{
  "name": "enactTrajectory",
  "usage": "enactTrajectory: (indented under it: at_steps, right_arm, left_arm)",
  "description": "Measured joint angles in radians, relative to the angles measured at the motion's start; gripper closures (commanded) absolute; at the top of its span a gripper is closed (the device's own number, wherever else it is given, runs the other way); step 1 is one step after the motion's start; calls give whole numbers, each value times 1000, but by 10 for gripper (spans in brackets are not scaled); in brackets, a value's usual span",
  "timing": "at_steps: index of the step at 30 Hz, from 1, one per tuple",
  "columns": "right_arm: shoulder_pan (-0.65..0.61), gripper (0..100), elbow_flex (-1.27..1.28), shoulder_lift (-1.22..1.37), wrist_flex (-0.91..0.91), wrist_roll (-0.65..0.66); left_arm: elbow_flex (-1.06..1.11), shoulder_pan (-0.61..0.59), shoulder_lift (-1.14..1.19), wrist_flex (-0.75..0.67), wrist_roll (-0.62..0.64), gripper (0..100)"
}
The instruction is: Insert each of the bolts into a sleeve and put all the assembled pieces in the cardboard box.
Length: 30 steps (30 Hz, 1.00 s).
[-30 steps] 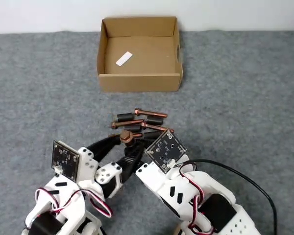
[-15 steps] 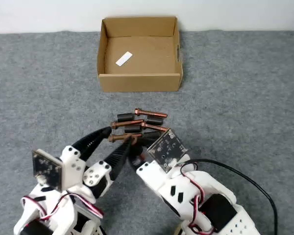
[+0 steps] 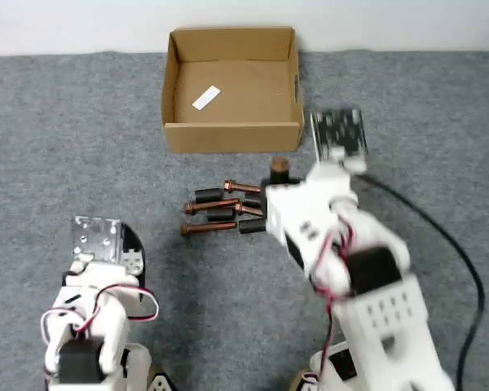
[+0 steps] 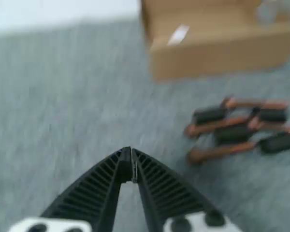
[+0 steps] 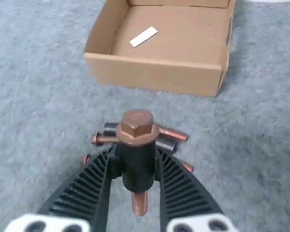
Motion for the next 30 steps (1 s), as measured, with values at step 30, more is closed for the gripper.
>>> enactTrajectory:
  at_steps: [30]
  right_arm:
    - [71, 990, -678, 1247, -755, 261]
  left_arm:
    - [264, -97, 9, -127, 101, 995]
